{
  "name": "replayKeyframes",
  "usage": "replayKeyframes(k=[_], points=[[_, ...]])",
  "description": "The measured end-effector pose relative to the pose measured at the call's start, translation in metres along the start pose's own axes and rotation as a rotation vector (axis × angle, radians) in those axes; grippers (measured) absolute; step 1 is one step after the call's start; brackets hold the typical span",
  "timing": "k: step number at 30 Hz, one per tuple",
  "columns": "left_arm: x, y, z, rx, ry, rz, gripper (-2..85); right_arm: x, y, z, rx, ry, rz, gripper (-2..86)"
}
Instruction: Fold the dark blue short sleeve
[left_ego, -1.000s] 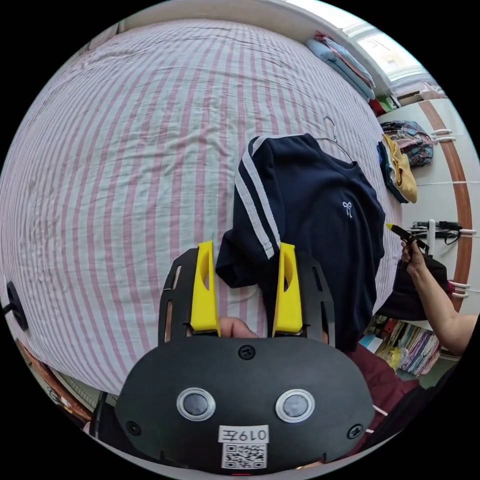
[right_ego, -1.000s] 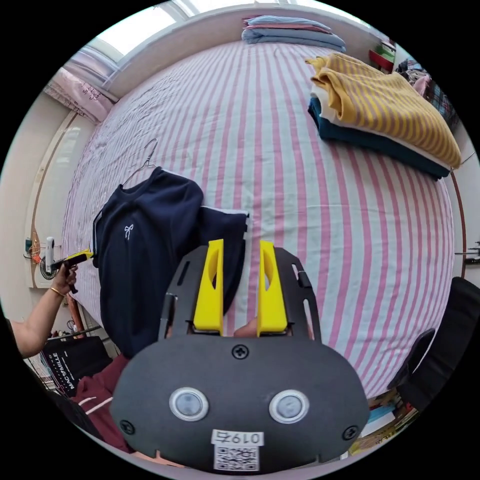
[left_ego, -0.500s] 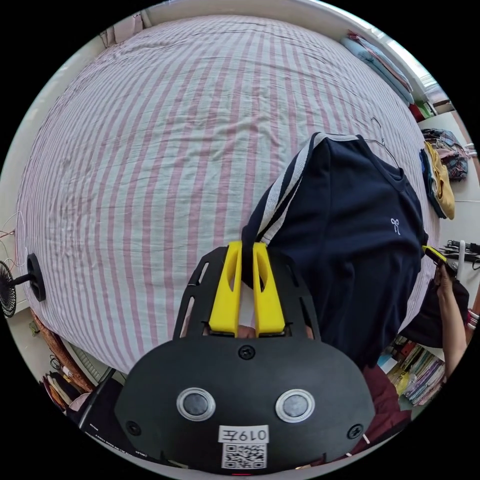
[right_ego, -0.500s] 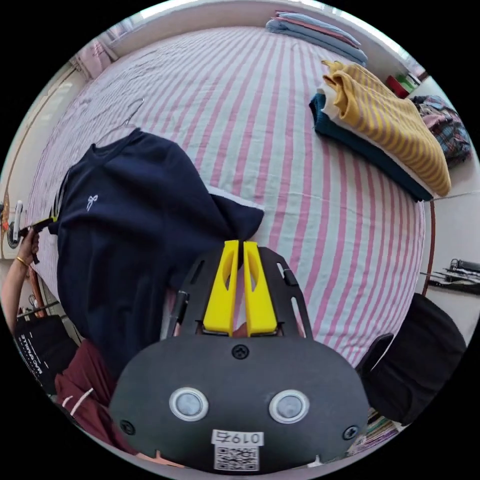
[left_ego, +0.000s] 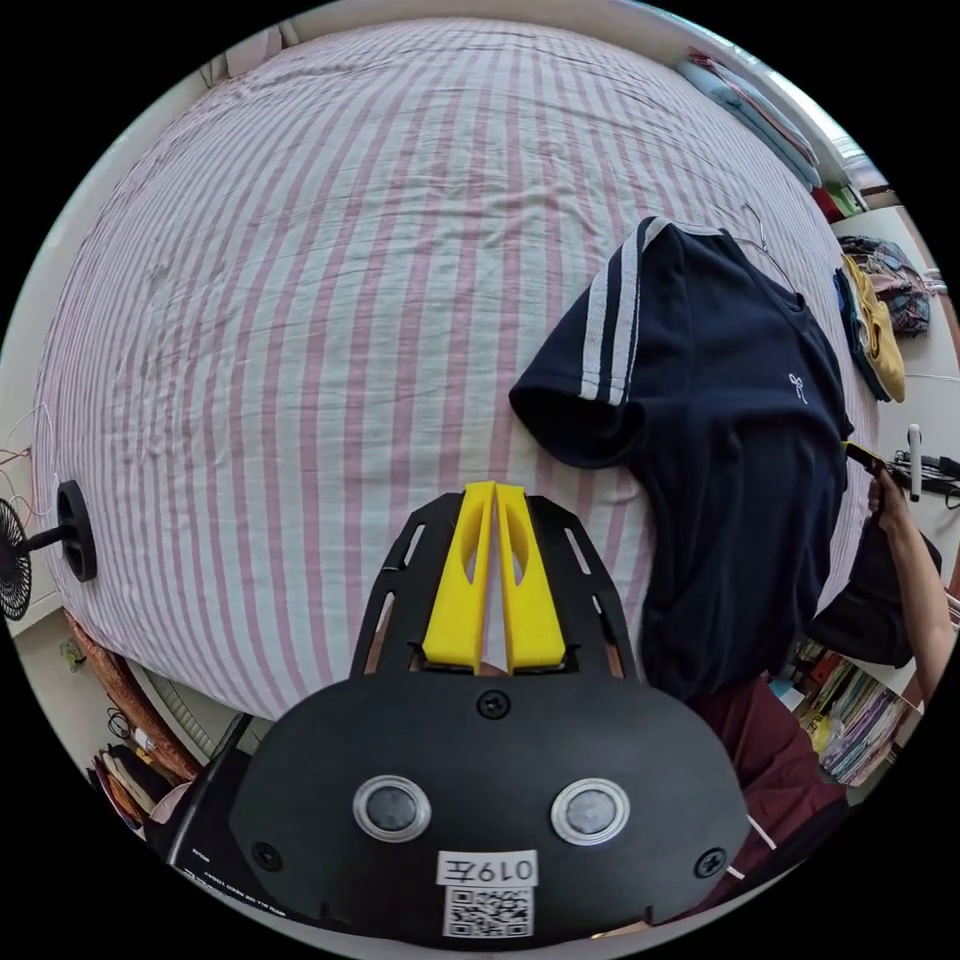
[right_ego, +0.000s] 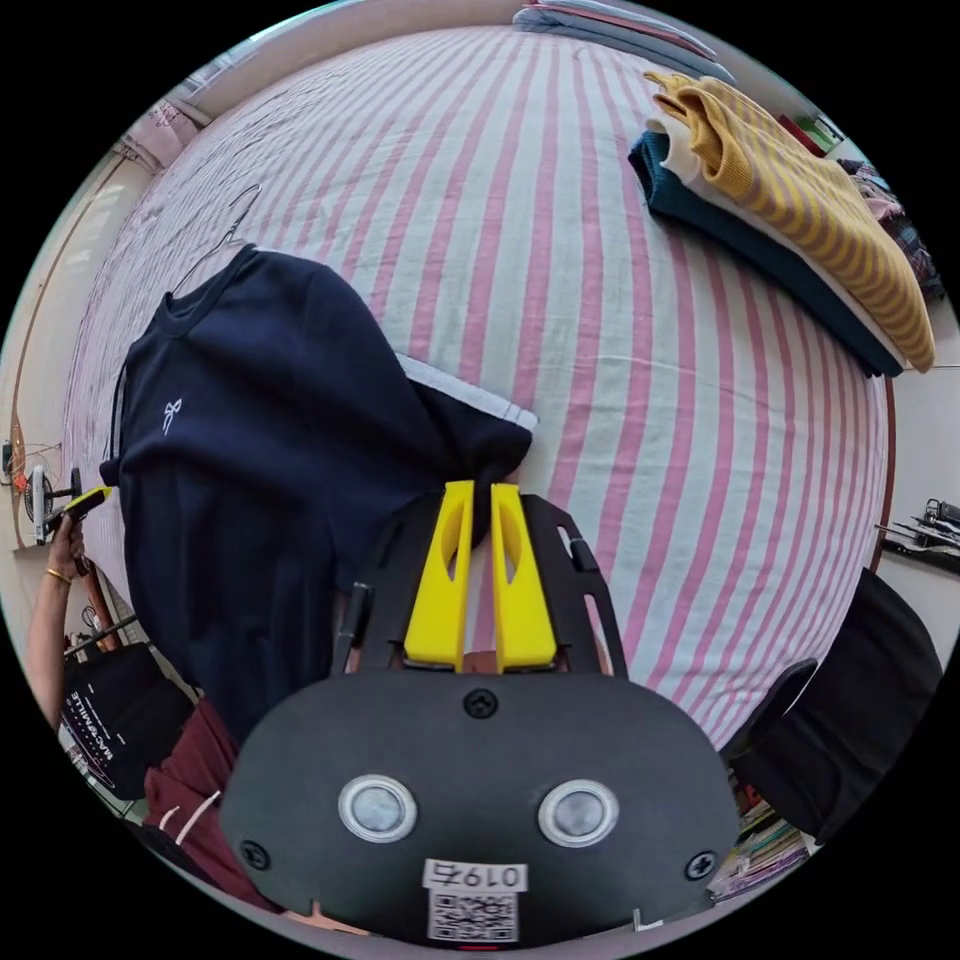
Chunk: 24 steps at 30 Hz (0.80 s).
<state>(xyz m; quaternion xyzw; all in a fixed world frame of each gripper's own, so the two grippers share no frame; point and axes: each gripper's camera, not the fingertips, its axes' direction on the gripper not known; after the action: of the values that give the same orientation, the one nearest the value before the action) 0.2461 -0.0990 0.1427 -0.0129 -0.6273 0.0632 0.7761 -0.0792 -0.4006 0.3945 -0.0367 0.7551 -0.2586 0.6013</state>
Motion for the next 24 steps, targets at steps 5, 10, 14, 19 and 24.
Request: replayKeyframes(k=[5,10,14,19,24], points=[[0.006,0.020,-0.035,0.145,-0.014,-0.021,1.0,0.023,0.022,-0.025,0.039,-0.076,-0.028,3.1],[0.033,-0.002,-0.061,0.276,0.024,0.077,1.0,0.072,0.065,-0.064,0.150,-0.066,0.088,6.1],[0.053,-0.047,-0.055,0.331,0.092,0.170,0.9,0.042,0.053,-0.107,0.337,-0.066,-0.037,3.9],[0.053,-0.088,-0.031,0.384,0.117,0.146,1.0,-0.110,-0.050,-0.109,0.481,-0.107,-0.411,3.3],[0.030,-0.091,-0.017,0.376,0.151,0.070,0.9,-0.199,-0.115,-0.044,0.394,-0.022,-0.591,4.2]])
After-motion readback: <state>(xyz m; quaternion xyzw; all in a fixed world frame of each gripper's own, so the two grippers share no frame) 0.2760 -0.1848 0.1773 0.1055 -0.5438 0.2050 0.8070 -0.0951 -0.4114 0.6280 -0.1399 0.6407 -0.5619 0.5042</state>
